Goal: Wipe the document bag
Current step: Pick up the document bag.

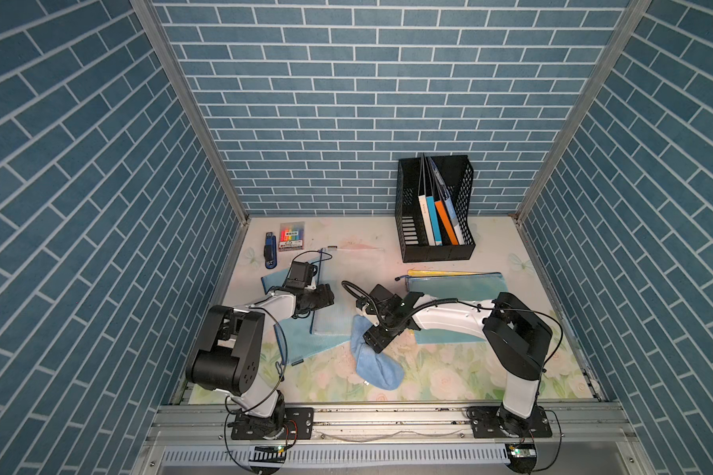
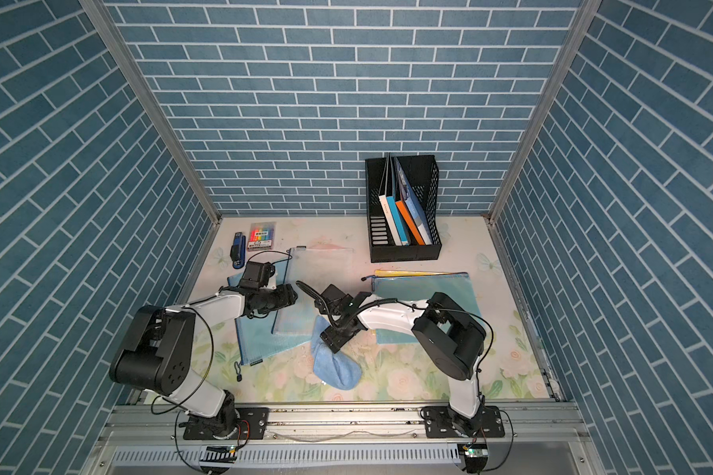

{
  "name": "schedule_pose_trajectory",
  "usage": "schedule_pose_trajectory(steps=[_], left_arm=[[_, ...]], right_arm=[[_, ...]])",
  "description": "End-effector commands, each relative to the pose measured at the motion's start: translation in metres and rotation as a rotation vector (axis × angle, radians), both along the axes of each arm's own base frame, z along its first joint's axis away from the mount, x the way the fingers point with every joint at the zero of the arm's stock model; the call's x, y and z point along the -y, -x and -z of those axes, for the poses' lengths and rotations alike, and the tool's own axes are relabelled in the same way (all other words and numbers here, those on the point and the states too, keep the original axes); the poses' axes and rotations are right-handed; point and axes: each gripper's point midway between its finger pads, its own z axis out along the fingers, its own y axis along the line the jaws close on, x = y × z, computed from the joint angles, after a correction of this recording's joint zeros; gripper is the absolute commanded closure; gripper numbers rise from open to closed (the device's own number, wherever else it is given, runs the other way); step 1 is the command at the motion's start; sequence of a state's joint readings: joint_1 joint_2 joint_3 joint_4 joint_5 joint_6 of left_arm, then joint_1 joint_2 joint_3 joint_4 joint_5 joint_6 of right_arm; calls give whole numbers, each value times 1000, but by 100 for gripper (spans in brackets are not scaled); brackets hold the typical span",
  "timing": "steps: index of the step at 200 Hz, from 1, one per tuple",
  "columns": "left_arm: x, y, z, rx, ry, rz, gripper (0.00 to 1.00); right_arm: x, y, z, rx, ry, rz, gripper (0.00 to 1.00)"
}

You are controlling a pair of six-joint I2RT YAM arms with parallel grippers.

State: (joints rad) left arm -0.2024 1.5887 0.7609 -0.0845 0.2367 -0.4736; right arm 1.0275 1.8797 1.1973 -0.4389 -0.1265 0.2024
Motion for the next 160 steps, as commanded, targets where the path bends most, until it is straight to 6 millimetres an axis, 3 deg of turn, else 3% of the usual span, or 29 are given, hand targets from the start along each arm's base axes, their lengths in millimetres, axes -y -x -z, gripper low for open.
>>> schedule_pose_trajectory(steps=[1, 41, 66, 108, 127, 160], left_arm=[[7, 4, 8, -12, 32, 32, 38], [9, 4, 3, 10, 49, 41, 60], [8, 5, 2, 10, 43, 39, 75], [1, 10, 0, 5, 4, 28, 94], [-1, 11, -4, 18, 3, 19, 98], [-2, 15, -10, 35, 20, 0, 100]], right_arm=[[16, 10, 26, -31, 86, -30, 22], [19, 13, 38, -48, 114, -33, 22], [20, 13, 29, -38, 97, -32, 22], [4, 3, -26, 41, -31, -31, 22], [-5, -2, -56, 83, -99, -31, 22], [-13, -4, -84, 120, -160, -36, 22]])
